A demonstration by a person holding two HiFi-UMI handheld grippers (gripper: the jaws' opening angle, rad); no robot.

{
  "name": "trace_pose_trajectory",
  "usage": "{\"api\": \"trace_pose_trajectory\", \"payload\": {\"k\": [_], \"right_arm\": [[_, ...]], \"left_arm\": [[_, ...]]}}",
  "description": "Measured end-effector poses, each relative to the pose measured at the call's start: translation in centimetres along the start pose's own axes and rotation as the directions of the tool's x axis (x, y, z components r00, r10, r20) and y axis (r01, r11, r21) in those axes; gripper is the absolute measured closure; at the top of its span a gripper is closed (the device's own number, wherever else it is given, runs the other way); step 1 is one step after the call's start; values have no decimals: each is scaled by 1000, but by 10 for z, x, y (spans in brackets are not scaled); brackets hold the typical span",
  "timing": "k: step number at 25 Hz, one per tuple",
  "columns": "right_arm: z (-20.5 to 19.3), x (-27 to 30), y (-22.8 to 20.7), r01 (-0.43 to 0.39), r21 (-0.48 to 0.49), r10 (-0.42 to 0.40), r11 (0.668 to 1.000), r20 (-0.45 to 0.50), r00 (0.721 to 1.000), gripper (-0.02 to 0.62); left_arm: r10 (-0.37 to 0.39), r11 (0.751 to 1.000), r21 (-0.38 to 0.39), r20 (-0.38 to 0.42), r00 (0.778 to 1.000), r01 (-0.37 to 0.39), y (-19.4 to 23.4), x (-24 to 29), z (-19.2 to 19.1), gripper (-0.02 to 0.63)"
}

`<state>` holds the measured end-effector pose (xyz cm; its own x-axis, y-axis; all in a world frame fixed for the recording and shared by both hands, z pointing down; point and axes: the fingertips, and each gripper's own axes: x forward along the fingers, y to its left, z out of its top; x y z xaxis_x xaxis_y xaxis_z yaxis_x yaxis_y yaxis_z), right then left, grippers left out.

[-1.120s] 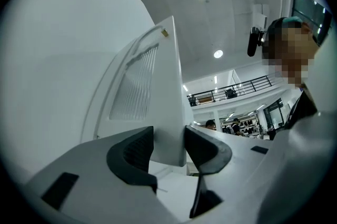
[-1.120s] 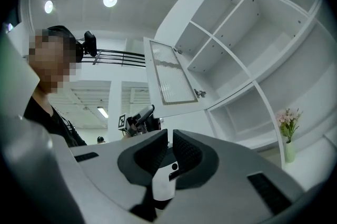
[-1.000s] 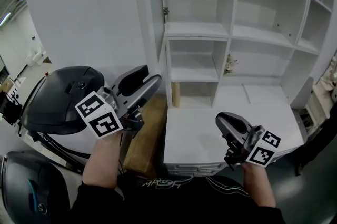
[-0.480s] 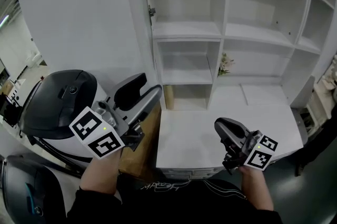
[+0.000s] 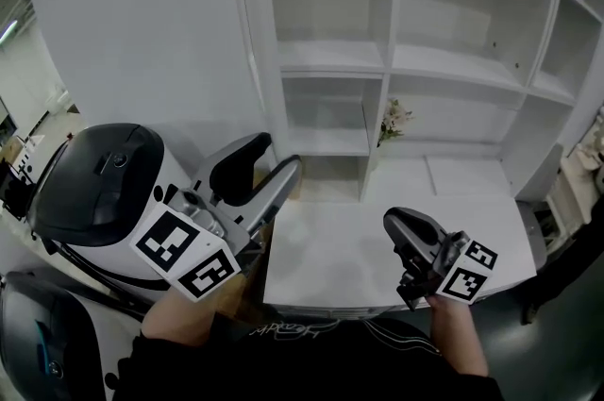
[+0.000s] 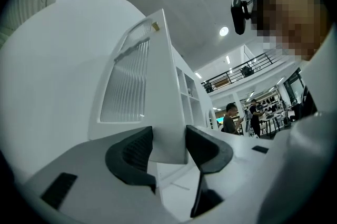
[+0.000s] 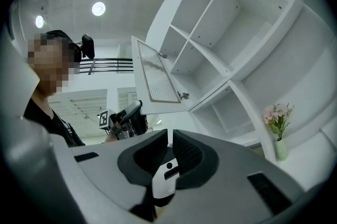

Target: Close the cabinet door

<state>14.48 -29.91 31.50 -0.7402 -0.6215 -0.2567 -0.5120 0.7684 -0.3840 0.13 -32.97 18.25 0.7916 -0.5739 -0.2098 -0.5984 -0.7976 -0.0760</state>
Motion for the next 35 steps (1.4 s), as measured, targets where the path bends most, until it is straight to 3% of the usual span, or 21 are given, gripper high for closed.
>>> {"api": "trace_pose_trajectory", "payload": {"k": [11, 25, 35], "right_arm": [[34, -20, -30, -53, -16, 53, 998, 14, 999, 537], [71, -56, -64, -110, -30, 111, 993, 22, 994, 537], [92, -84, -88, -80, -44, 83, 996, 55, 995, 537]], "left_arm": [[104, 993, 54, -1, 995, -104, -18, 46, -11, 390], [224, 967, 128, -3, 975, -222, -31, 114, -27, 390], [303, 939, 173, 2, 953, -299, -25, 168, -42, 390]]}}
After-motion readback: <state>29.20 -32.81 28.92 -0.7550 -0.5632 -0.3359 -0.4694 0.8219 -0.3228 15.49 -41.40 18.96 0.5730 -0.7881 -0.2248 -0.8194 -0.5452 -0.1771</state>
